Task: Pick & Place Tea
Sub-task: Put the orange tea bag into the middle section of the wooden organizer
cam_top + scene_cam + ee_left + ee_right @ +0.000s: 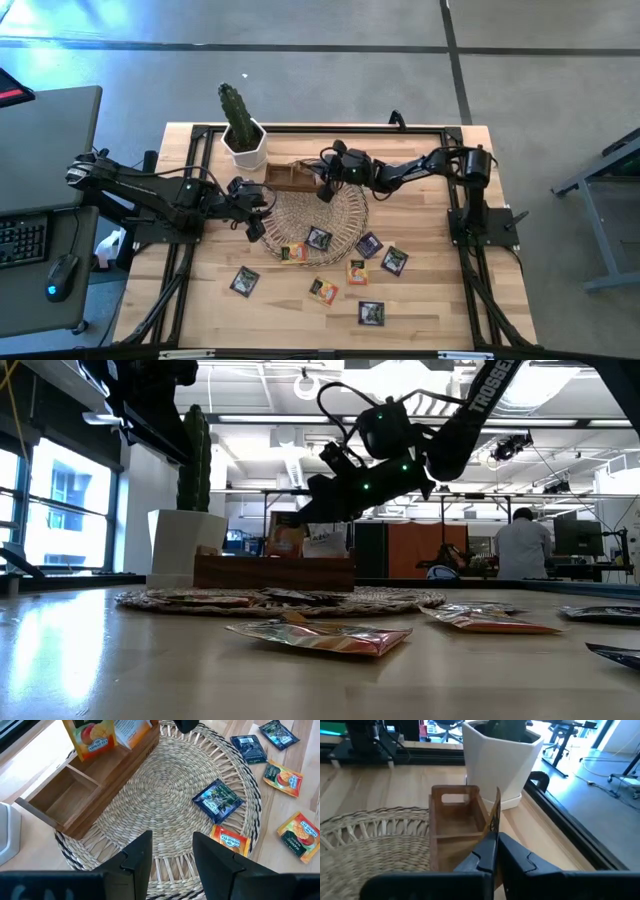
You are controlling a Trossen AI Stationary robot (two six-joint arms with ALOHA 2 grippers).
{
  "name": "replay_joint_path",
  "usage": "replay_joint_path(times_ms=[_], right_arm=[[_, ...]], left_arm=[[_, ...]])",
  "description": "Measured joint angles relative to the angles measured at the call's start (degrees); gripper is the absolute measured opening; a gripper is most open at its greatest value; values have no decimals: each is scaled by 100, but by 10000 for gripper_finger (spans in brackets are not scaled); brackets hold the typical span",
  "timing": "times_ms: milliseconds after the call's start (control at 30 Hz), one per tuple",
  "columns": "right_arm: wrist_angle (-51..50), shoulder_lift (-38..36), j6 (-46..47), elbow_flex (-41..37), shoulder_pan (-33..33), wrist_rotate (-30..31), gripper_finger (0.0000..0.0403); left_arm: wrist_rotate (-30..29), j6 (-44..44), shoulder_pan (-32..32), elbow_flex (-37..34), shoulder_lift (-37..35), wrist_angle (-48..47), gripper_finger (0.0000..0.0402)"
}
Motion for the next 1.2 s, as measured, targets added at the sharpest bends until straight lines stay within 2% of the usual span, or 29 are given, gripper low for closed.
replay_joint_path(times_ms=[333, 567, 667, 833, 1000, 1200], right_arm=[[4, -2, -52, -1, 4, 147, 92], [-18, -175, -21, -2, 151, -81, 107], [-236, -433, -21, 0, 442, -363, 104], [-921, -804, -21, 4, 1204, -478, 102], [-1620, -817, 179, 4, 1994, -693, 113], [-2464, -785, 722, 2, 2624, -197, 126]], left_arm=[[2, 2, 0, 0, 0, 0, 140], [2, 166, 0, 0, 0, 0, 140], [0, 202, 0, 0, -1, 1, 140], [0, 207, 0, 0, -2, 1, 140], [-34, 214, 0, 0, 95, 20, 140], [83, 245, 0, -2, 405, -37, 140]])
